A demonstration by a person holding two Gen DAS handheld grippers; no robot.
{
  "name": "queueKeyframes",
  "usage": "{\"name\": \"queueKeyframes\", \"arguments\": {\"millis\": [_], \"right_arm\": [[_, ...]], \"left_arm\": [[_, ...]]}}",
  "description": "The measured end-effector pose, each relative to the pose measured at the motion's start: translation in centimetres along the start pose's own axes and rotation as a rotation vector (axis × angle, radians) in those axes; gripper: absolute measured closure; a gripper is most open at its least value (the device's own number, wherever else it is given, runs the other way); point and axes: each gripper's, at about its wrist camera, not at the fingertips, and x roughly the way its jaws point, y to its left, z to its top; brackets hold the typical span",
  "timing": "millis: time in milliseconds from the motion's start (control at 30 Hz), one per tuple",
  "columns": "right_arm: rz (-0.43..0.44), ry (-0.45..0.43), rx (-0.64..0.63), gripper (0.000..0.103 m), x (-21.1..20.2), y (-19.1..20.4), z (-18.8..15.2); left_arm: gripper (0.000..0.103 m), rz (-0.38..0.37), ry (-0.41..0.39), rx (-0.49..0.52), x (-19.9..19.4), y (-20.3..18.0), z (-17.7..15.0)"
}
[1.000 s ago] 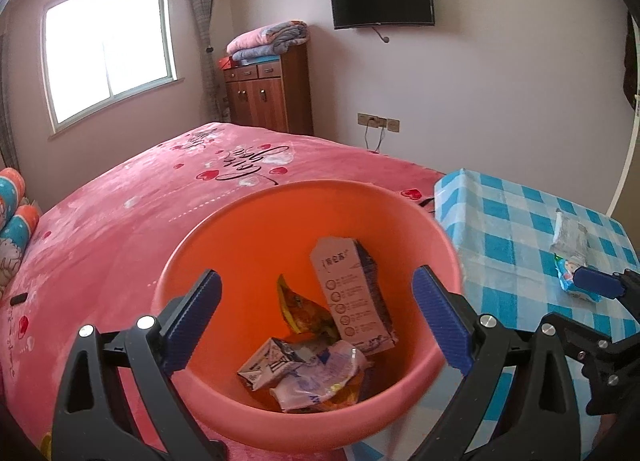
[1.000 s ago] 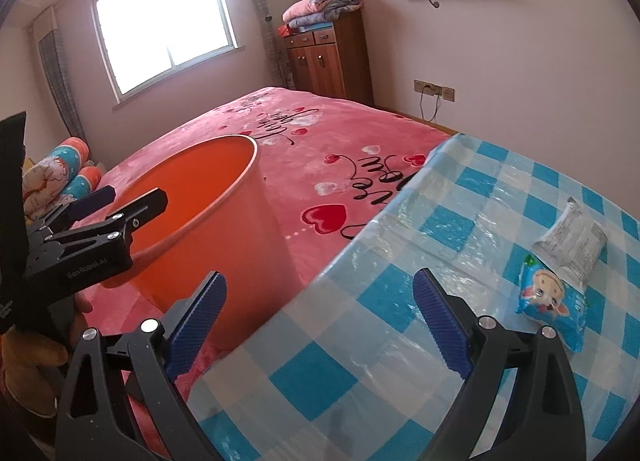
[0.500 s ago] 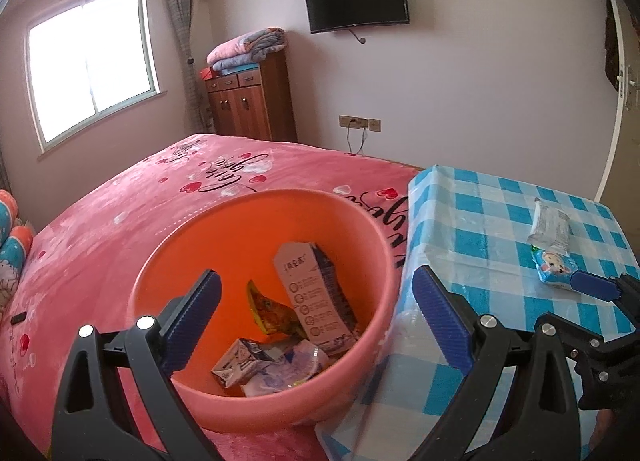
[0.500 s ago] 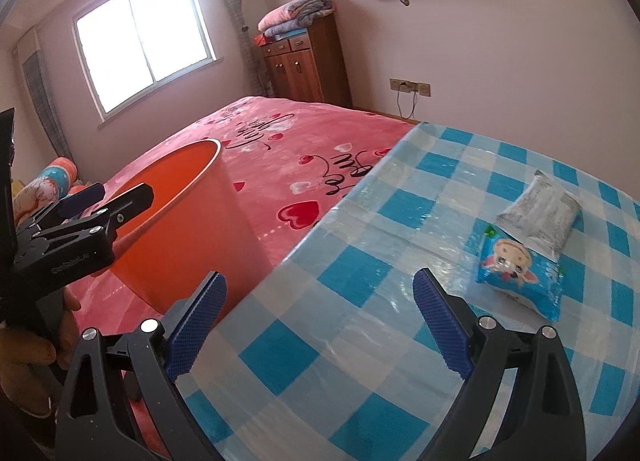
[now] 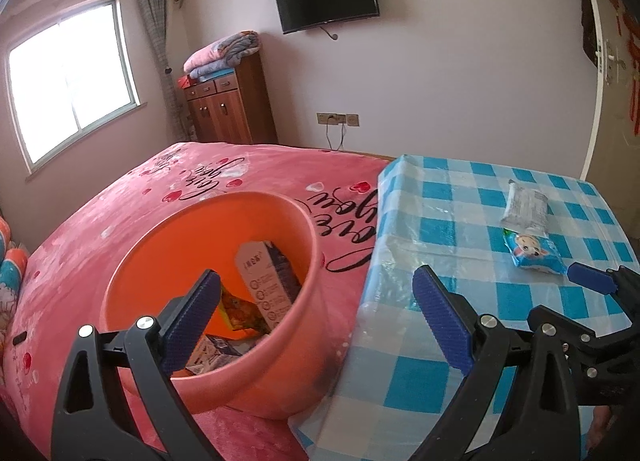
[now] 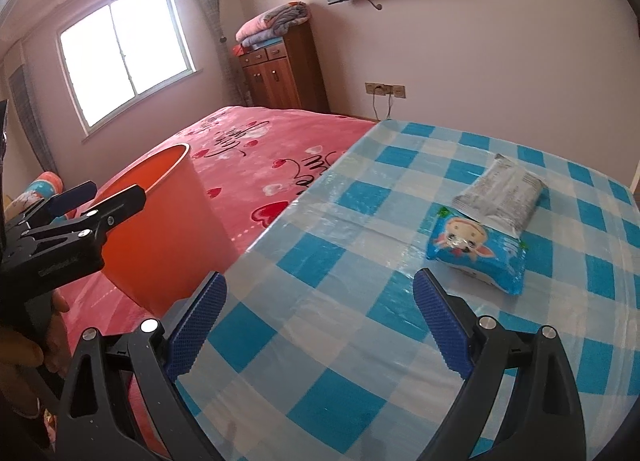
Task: Collect trash
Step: 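Withdraw both open grippers from the bucket back over the table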
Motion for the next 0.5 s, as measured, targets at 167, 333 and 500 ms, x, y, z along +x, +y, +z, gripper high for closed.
{"name": "queueKeyframes", "arguments": {"millis": [167, 333, 500], "right_arm": [[-0.006, -0.005, 0.026, 0.010, -0.4, -1.3, -0.8], [-0.010, -0.003, 0.044, 0.010, -0.4, -2.4, -1.7], [-0.022, -0.019, 0.044, 0.010, -0.8, -3.4, -2.3]], "left_arm": [[0.006, -0.016, 0.009, 0.020, -0.1, -1.6, -0.1], [0.006, -0.035, 0.021, 0.037, 0.0, -3.2, -0.4], [0.006, -0.051, 0.036, 0.058, 0.3, -4.8, -0.7]]}}
